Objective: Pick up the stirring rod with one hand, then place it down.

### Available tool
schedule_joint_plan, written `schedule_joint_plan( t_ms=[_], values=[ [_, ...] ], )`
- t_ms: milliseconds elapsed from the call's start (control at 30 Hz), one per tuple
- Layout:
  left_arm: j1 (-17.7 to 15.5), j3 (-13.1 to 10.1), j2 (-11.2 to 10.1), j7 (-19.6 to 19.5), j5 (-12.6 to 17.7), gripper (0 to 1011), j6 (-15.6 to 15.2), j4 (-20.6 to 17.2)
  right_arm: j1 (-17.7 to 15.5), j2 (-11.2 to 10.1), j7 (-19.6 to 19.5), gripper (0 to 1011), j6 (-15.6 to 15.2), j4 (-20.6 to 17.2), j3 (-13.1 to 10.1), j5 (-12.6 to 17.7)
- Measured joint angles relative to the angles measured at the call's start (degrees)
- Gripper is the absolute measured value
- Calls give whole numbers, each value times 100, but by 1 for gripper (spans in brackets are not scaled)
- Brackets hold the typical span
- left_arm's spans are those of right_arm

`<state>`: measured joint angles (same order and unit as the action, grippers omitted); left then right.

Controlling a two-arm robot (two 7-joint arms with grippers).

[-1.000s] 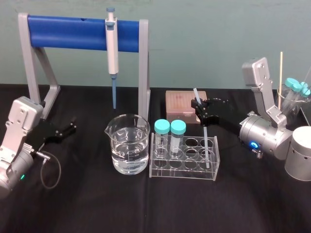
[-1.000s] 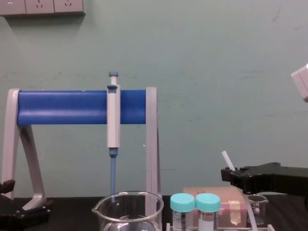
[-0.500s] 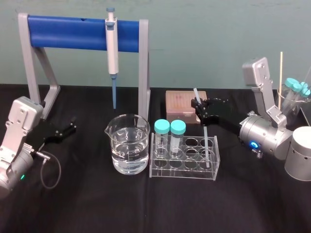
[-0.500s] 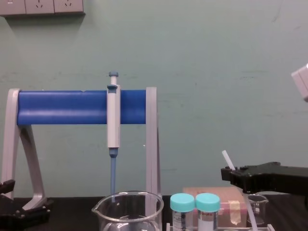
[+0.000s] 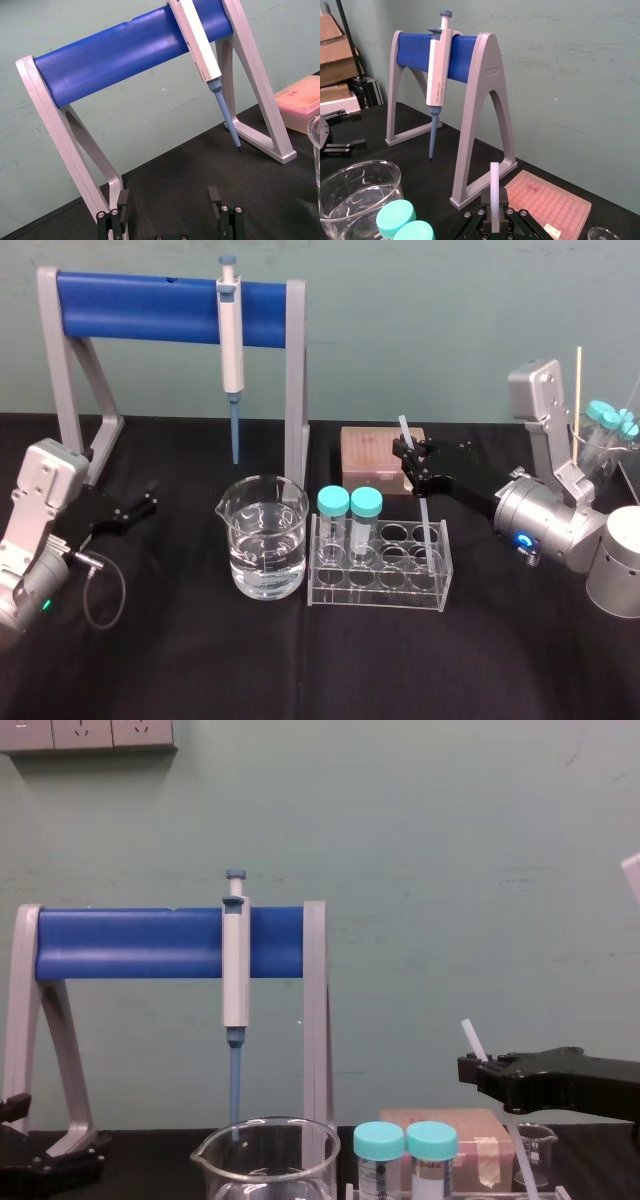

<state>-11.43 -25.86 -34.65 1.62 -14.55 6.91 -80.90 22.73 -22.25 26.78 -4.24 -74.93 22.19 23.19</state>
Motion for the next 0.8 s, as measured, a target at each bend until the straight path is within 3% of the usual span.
schedule_joint_plan(
  t_ms=[333, 800],
  values=[
    [0, 0, 0, 0, 0, 1000, 0, 0, -120, -25, 92, 80, 35, -119, -47, 176],
    [0, 0, 0, 0, 0, 1000, 0, 0, -342, -158, 309, 80, 438, -319, -89, 415]
  ],
)
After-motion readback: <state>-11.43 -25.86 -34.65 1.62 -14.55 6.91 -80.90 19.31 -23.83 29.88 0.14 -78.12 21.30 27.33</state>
